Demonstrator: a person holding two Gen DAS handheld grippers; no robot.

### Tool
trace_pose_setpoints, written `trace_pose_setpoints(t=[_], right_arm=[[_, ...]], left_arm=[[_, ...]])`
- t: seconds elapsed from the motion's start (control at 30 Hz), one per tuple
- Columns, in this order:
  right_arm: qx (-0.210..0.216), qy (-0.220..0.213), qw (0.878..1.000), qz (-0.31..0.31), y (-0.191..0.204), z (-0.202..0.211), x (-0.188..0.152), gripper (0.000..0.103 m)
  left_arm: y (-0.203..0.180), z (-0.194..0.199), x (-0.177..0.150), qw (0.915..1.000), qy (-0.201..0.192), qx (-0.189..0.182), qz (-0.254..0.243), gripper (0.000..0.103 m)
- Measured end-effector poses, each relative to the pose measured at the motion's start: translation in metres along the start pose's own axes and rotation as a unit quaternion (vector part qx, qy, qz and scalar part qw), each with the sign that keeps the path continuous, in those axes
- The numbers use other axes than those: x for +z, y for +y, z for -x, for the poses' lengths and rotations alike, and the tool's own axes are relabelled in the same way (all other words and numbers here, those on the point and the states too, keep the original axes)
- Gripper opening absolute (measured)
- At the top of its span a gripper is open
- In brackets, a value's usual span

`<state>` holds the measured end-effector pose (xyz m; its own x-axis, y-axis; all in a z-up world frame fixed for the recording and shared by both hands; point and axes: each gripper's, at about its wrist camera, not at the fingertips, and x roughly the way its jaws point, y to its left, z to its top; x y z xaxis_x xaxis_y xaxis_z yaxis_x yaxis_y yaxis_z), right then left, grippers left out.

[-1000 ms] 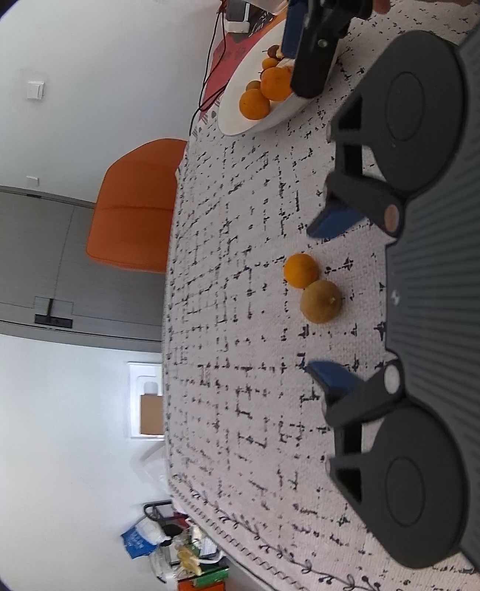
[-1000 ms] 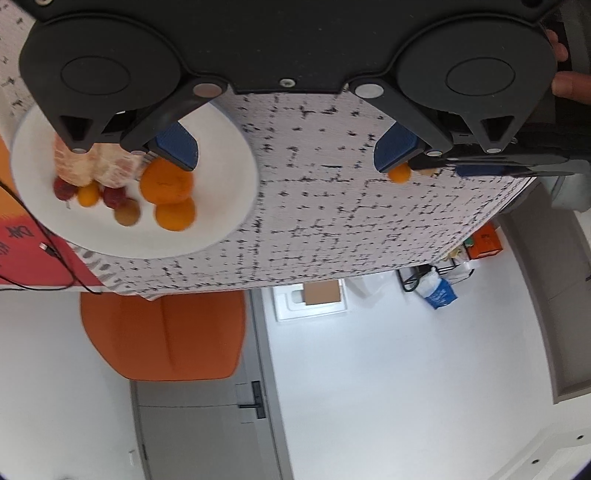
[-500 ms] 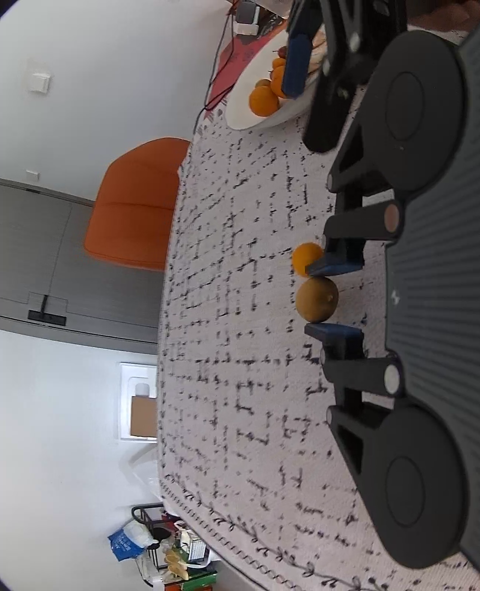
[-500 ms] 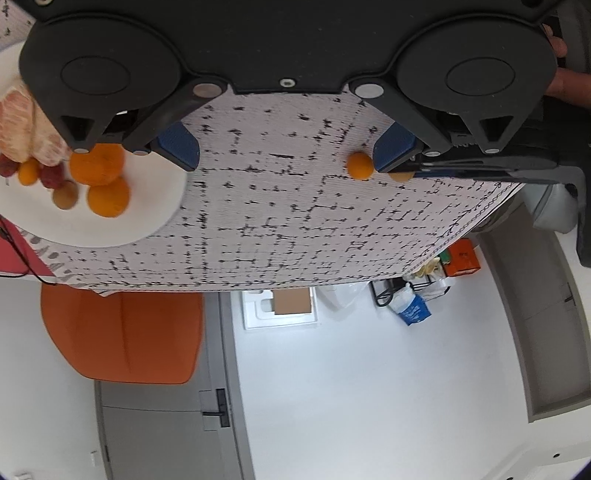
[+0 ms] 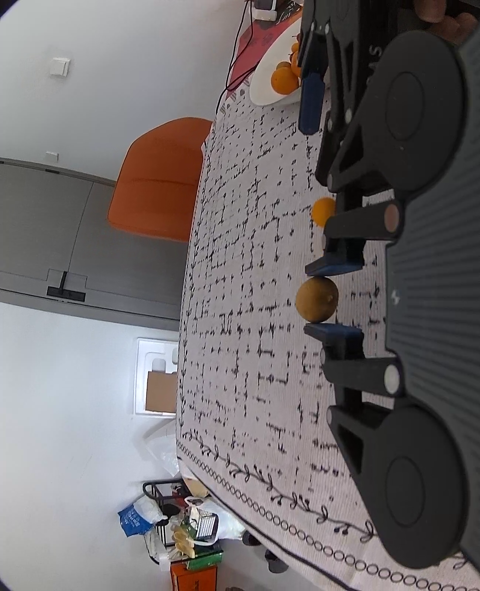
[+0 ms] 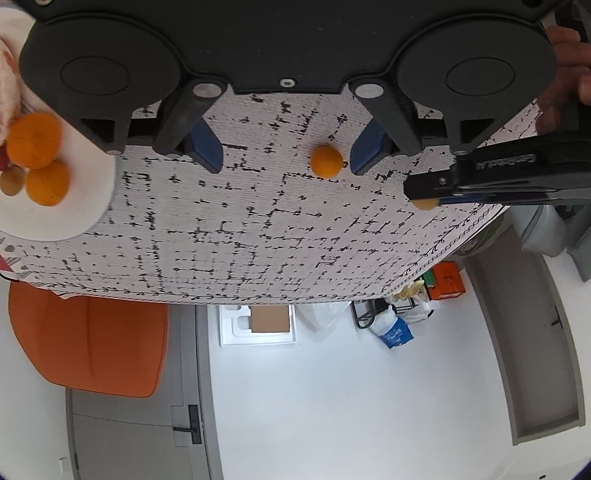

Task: Organize fruits
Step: 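Grasp a small tangerine with the right tool while the left tool grasps a brown kiwi, then place the tangerine in the plate with the right tool while the left tool releases the kiwi there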

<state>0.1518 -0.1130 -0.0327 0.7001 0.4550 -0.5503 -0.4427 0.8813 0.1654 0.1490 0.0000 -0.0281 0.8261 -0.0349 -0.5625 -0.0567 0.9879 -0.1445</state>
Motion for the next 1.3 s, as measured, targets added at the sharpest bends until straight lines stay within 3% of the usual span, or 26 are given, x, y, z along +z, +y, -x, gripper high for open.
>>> trace_pose_setpoints(t=[0.2,0.47,0.53,0.57,0.83,1.3], right_arm=[[0.024,0.013,1.000,0.000,0.010,-0.012,0.003,0.065],[0.023,0.021,1.000,0.001,0.020,-0.025,0.008,0.059],[0.022,0.027,0.999,0.006,0.022,-0.028,0.007,0.038],[0.023,0.034,0.999,0.008,0.022,-0.032,0.007,0.022],[0.022,0.010,1.000,-0.015,0.013,-0.009,0.004,0.022],[-0.019,-0.041,0.998,-0.045,-0.021,0.045,0.000,0.022]], left_arm=[[0.014,0.007,0.001,0.9999,-0.007,0.011,0.006,0.026],[0.029,0.015,0.001,0.9993,-0.019,0.029,0.012,0.026],[0.032,0.014,0.000,0.9992,-0.020,0.031,0.014,0.026],[0.033,0.014,0.000,0.9992,-0.019,0.032,0.013,0.026],[0.026,0.015,-0.001,0.9994,-0.022,0.027,0.005,0.026],[-0.026,0.018,0.003,0.9989,-0.033,-0.015,-0.029,0.026]])
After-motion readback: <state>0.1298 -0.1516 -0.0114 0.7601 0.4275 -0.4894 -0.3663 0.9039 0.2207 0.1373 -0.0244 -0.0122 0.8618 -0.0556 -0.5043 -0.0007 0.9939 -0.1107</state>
